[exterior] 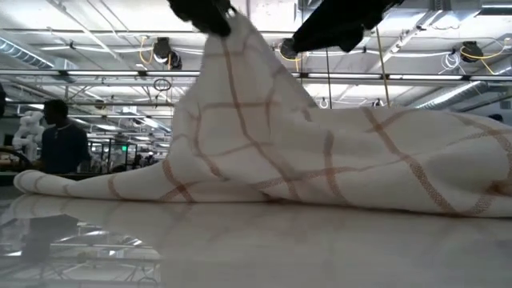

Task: Roll towel
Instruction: Fold the white checkered towel

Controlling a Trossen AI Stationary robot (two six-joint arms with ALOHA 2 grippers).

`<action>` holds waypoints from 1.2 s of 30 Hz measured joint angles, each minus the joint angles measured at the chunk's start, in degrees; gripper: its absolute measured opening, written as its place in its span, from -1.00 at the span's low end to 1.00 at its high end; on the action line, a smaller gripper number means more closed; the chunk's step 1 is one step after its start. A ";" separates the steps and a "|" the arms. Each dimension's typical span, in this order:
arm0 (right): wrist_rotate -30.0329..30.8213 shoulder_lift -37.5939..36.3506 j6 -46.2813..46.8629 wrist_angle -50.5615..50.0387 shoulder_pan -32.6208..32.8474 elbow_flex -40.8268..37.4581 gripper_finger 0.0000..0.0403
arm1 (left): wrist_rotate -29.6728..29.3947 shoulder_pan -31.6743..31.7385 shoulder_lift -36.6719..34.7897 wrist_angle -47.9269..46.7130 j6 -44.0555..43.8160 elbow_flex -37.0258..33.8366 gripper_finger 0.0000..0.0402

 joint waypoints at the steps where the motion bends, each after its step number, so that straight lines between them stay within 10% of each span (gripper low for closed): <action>1: -1.91 0.47 -0.31 0.92 -1.20 0.00 -0.22 | 0.02 -0.61 -0.58 0.33 -0.03 0.22 -0.97; 11: -18.27 5.99 -6.42 7.81 -6.91 0.00 0.26 | -1.32 -3.73 -2.06 -1.31 -2.75 0.21 -0.98; 20: -25.74 4.52 -7.46 1.81 -7.14 0.00 -0.83 | -4.83 -3.74 -2.77 -3.05 -2.92 0.19 -0.98; 30: -15.29 -11.88 -7.02 -9.57 -5.95 0.07 -0.98 | -18.96 -3.75 -6.69 -2.90 -2.18 0.14 -0.93; 36: -2.26 -20.35 -14.36 -11.61 -7.79 6.45 -0.99 | -37.74 -3.62 -11.30 11.12 6.26 0.14 -0.92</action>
